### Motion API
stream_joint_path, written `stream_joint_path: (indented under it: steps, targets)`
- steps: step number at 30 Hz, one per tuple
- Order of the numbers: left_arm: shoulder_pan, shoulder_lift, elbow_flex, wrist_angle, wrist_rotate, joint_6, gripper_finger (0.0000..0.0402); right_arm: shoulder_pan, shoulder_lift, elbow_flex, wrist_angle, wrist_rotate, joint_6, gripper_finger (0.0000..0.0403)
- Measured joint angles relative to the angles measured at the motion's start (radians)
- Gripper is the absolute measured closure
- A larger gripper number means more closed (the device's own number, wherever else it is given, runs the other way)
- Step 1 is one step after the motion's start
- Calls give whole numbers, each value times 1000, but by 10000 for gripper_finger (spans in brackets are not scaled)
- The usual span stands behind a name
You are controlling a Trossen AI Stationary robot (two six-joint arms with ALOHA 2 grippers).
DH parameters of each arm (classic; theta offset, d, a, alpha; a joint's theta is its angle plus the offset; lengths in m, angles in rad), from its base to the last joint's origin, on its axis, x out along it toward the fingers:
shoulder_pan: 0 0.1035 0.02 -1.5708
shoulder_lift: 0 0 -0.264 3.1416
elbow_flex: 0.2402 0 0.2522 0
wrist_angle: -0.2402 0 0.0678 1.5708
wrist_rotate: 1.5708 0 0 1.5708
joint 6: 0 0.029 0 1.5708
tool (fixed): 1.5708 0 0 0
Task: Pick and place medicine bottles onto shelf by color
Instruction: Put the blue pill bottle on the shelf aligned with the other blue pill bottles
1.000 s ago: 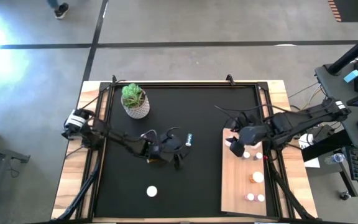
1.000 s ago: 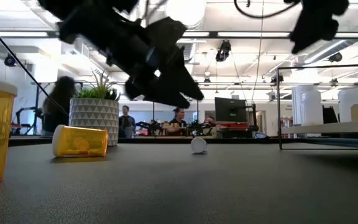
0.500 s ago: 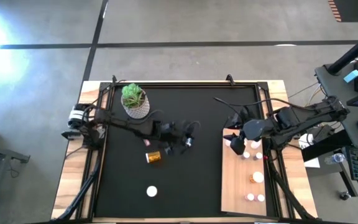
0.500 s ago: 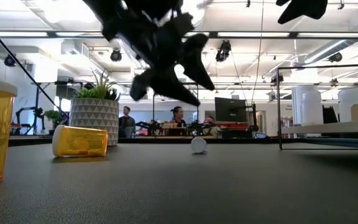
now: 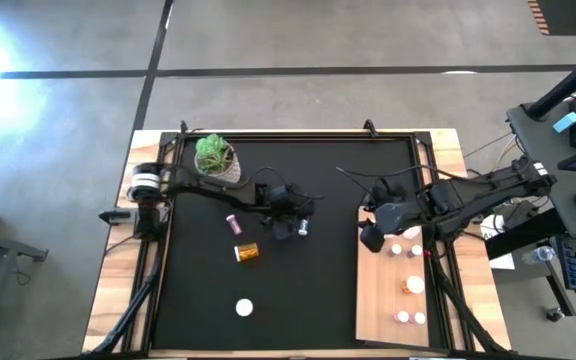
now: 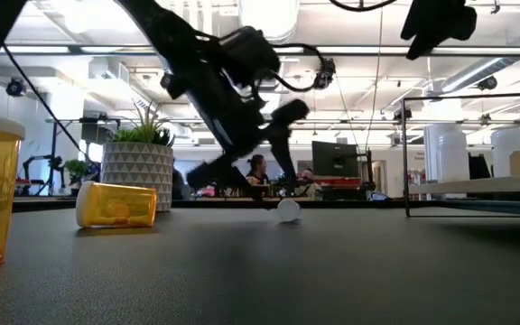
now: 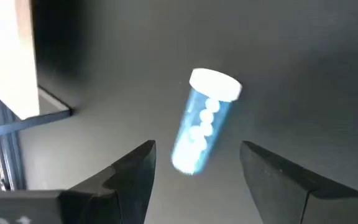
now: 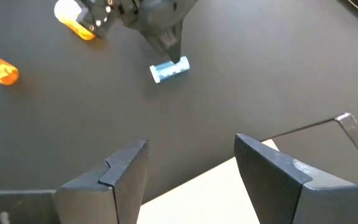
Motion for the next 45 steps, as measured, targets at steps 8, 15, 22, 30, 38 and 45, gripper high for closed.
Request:
stream_joint_path:
  steps: [8, 15, 22, 30, 38, 45]
  targets:
    - [0, 101, 122, -7, -27, 4, 185, 0, 0, -2, -25, 0, 12, 177]
    - [-5, 136, 128, -3, -57, 130, 207, 0, -17, -2, -33, 0, 9, 177]
    - [-9, 139, 152, 29, -82, 222, 219, 0, -21, -3, -61, 0, -2, 177]
    - [-41, 139, 160, 35, -77, 271, 219, 0, -22, -3, -71, 0, -3, 177]
    - [-65, 167, 163, 2, -79, 345, 219, 0, -22, -3, -72, 0, -3, 177]
    - [-75, 167, 163, -5, -88, 358, 223, 0, -22, -3, -73, 0, -9, 177]
